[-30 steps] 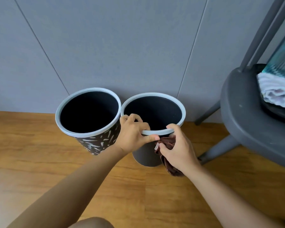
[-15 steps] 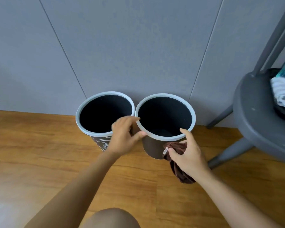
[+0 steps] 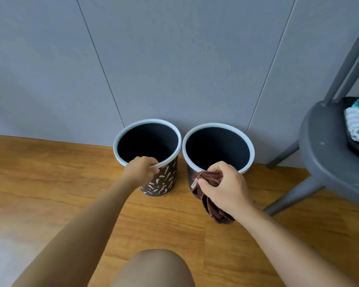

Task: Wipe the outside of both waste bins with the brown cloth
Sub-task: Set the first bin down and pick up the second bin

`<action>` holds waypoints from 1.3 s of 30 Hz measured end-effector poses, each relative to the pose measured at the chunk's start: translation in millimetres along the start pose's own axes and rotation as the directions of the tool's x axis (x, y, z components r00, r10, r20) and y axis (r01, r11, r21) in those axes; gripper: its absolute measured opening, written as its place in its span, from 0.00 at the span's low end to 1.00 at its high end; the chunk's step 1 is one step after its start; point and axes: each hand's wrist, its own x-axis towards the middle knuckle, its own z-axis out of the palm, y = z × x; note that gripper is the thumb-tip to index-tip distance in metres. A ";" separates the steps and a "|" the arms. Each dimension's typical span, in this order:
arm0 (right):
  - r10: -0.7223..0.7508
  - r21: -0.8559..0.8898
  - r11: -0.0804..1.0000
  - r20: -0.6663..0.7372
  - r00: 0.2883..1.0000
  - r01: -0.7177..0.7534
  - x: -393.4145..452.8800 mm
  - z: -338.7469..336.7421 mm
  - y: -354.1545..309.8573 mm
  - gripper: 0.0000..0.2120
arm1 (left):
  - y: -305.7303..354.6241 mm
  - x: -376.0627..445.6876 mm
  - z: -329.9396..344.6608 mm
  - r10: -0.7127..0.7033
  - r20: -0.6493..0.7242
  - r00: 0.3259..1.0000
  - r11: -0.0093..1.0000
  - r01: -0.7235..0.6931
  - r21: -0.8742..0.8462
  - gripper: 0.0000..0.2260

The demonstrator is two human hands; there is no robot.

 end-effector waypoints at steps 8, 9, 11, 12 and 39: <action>-0.057 -0.010 0.998 0.004 0.998 0.057 -12.5 -13.9 -18.7 0.11 | 10.9 -39.5 -32.6 0.004 -0.290 0.957 0.998 0.015 0.064 0.06; -0.074 -0.015 0.997 0.004 0.997 0.074 -14.8 -18.1 -22.6 0.11 | 14.0 -46.6 -41.6 0.015 -0.299 0.954 0.999 0.000 0.050 0.07; -0.116 -0.025 0.993 0.011 0.993 0.116 -19.2 -29.2 -33.2 0.12 | 23.3 -61.7 -63.4 0.037 -0.308 0.951 0.999 -0.031 0.027 0.07; -0.136 -0.025 0.990 0.017 0.991 0.136 -21.4 -36.1 -40.0 0.12 | 29.6 -69.4 -76.5 0.052 -0.318 0.947 0.999 -0.048 0.019 0.08; -0.281 -0.311 0.945 -0.628 0.726 0.096 -208.1 -440.3 -142.5 0.10 | 434.6 -190.0 -297.6 0.636 -0.528 0.564 0.575 -0.802 -0.164 0.08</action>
